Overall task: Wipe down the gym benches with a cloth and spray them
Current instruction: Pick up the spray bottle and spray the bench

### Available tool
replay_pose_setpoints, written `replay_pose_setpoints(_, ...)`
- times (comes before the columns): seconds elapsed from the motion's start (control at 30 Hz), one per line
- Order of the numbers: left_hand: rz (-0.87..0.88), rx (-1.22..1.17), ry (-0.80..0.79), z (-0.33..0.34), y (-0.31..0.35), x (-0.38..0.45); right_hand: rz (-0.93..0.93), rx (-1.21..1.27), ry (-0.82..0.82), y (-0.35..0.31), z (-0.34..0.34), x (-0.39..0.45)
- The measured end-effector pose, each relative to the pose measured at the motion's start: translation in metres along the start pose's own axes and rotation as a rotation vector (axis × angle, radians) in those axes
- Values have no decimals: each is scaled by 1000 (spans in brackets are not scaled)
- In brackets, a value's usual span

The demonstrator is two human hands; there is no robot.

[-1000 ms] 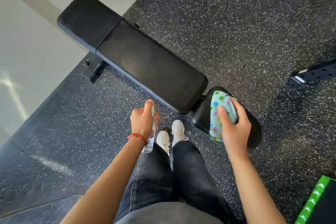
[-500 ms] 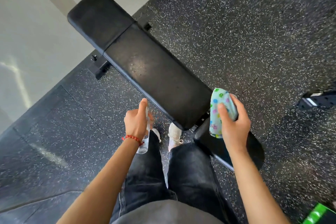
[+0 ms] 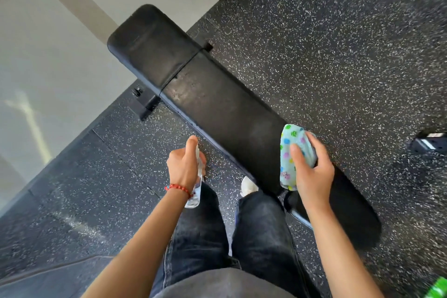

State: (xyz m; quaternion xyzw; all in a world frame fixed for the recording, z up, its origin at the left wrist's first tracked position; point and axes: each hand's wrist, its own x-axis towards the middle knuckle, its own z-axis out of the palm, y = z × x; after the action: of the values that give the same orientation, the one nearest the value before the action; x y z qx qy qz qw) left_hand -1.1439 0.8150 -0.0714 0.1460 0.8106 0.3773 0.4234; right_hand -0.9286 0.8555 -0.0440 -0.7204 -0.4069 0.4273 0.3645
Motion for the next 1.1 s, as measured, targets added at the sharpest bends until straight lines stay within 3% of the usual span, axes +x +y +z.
replay_pose_setpoints(0.5,25,-33,81,-118,46,132,-44,-58,-43,-61,152,-13)
replay_pose_setpoints(1.1,-97,-181,321,-135,89,222,-107,-133,-240,-117,250,73)
